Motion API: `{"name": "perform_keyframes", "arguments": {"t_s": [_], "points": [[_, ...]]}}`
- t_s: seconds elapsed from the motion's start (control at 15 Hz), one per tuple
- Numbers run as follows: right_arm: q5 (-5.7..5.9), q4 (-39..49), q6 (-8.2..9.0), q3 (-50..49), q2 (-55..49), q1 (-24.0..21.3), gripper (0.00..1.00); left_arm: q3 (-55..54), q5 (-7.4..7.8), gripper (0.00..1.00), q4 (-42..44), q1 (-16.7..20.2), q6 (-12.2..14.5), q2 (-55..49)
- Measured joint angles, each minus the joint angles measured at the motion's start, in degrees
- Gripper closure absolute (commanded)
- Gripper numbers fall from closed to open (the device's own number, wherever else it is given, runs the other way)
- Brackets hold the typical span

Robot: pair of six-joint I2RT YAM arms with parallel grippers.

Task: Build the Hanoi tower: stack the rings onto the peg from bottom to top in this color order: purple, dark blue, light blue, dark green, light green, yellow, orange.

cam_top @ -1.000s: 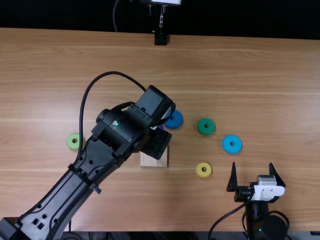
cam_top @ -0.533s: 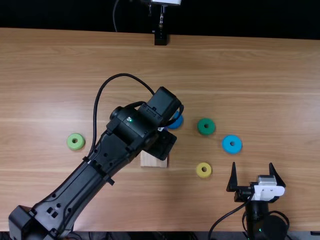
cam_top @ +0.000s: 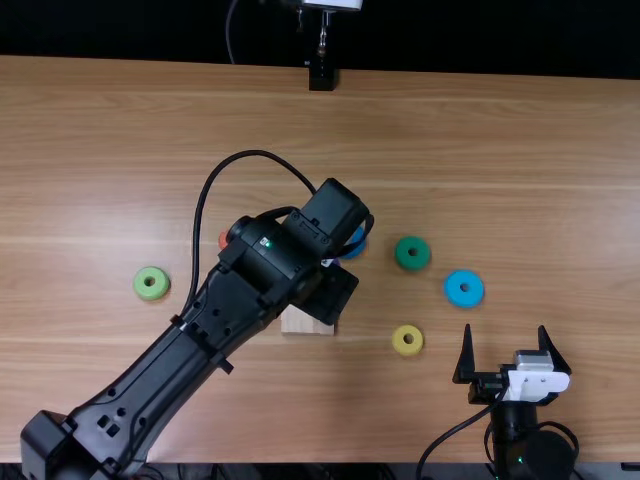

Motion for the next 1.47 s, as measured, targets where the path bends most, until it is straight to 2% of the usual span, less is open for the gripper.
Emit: {"name": "perform_keyframes", "arguments": {"t_s": [0.2, 0.27, 0.33, 0.4, 1.0, 1.27, 1.47], "points": [[-0.02, 0.0, -0.04, 0.0, 0.0, 0.0, 0.0, 0.0, 0.2, 1.0, 0.4, 0.0, 0.0, 0.4], [0.0, 0.0, -0.02, 0.0, 0.0, 0.0, 0.0, 0.0, 0.17, 0.77, 0.5, 0.0, 0.0, 0.4], [-0.02, 0.0, -0.02, 0.0, 0.0, 0.0, 0.0, 0.0, 0.2, 0.36, 0.5, 0.0, 0.0, 0.4], [0.0, -0.1, 0.0, 0.0, 0.0, 0.0, 0.0, 0.0, 0.2, 0.0, 0.1, 0.0, 0.0, 0.5], [0.0, 0.0, 0.0, 0.0, 0.0, 0.0, 0.0, 0.0, 0.24, 0.0, 1.7, 0.7, 0.0, 1.2], [-0.02, 0.0, -0.04, 0.0, 0.0, 0.0, 0.0, 0.0, 0.39, 0.0, 14.9, 7.5, 0.0, -2.4], [0.0, 0.0, 0.0, 0.0, 0.0, 0.0, 0.0, -3.5, -0.24, 0.0, 25.9, 15.2, 0.0, -16.4]]}}
